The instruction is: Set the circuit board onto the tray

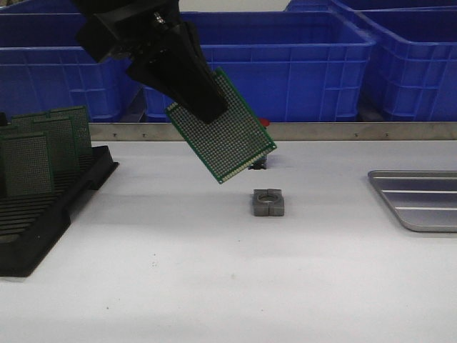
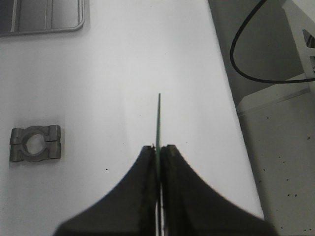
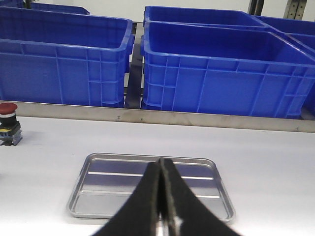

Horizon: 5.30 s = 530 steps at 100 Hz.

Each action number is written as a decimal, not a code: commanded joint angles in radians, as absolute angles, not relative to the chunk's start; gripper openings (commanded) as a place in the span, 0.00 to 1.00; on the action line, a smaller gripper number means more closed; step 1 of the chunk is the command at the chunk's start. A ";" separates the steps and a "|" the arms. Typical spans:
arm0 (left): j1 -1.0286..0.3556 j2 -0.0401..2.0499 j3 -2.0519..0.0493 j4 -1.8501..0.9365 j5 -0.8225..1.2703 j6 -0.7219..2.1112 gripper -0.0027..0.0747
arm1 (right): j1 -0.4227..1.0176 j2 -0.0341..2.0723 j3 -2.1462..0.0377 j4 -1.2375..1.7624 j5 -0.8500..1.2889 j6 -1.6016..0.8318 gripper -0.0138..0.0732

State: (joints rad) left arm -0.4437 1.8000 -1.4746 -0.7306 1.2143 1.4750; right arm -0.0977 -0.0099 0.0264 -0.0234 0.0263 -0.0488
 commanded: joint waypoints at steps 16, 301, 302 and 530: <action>-0.452 1.754 -1.505 -0.792 1.246 1.475 0.01 | -0.098 -0.037 0.007 -0.028 -0.052 -0.052 0.03; -0.450 1.754 -1.516 -0.792 1.236 1.475 0.30 | 0.687 1.404 -0.937 0.176 0.244 -0.455 0.02; -0.450 1.754 -1.516 -0.790 1.234 1.475 0.32 | 0.687 1.404 -0.937 0.176 0.246 -0.455 0.02; -0.213 1.758 -1.676 -0.142 1.276 1.344 0.70 | -0.145 1.682 -1.202 0.396 0.756 -0.449 0.78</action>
